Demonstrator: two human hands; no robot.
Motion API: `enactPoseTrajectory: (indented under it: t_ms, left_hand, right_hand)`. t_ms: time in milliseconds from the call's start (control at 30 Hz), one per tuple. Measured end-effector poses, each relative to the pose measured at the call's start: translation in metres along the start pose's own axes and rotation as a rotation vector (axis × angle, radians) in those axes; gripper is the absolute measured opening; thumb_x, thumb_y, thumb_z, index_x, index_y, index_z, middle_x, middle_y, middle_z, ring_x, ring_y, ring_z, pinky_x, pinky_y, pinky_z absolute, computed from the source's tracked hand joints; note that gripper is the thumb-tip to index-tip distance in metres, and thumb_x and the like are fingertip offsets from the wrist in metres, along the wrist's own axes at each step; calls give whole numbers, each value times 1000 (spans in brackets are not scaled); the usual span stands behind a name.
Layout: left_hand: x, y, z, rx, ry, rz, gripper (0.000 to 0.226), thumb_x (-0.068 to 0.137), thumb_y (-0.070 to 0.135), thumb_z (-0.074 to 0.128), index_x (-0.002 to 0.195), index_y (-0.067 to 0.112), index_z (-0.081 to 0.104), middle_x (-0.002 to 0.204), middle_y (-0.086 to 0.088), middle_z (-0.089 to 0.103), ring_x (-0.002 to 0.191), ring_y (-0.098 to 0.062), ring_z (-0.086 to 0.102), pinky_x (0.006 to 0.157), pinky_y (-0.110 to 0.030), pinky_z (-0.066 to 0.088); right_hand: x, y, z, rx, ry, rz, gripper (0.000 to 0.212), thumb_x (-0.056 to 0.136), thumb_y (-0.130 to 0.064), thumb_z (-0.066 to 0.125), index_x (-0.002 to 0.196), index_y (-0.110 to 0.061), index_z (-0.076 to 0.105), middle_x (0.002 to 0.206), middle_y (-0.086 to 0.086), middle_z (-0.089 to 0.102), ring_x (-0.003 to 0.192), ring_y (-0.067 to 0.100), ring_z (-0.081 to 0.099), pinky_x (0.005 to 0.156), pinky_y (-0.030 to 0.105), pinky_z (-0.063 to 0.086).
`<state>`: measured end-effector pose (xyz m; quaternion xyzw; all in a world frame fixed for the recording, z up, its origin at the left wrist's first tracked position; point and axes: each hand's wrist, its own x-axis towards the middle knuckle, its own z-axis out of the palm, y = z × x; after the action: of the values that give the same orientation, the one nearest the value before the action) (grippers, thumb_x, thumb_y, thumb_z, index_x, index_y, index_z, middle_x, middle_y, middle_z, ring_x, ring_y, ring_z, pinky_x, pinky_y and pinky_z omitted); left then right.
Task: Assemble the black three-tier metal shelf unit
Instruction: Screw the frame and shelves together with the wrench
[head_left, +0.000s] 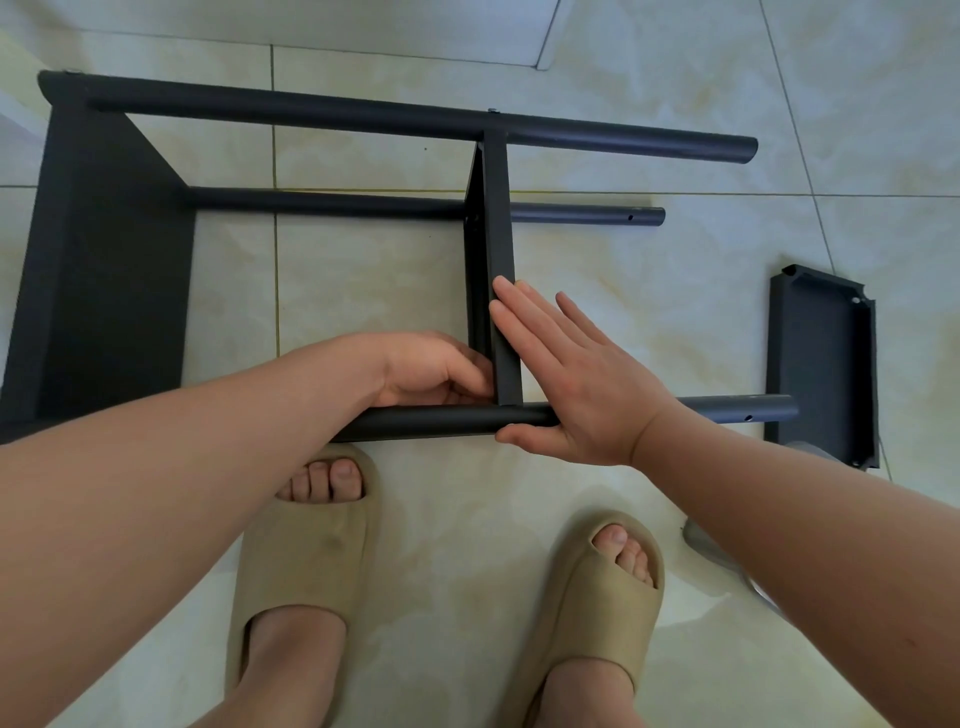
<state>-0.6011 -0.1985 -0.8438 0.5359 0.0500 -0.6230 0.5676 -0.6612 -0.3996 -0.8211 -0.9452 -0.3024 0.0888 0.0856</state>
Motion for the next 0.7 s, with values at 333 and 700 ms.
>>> enactPoseTrajectory:
  t_ms: [333, 700]
  left_hand:
    - [2, -1, 3, 154, 69, 3, 14, 96, 1, 51, 98, 2, 65, 77, -10, 67, 63, -16, 65, 57, -22, 52]
    - [-1, 3, 3, 223, 6, -54, 20, 97, 11, 52, 85, 9, 68, 72, -5, 67, 63, -16, 62, 64, -27, 49]
  right_hand:
    - [0, 0, 0, 10, 5, -1, 100, 93, -71, 42, 160, -2, 14, 169, 12, 4, 157, 25, 1, 126, 51, 13]
    - [0, 0, 0, 5, -4, 1, 101, 93, -71, 41, 160, -2, 12, 170, 11, 3, 157, 25, -1, 126, 50, 12]
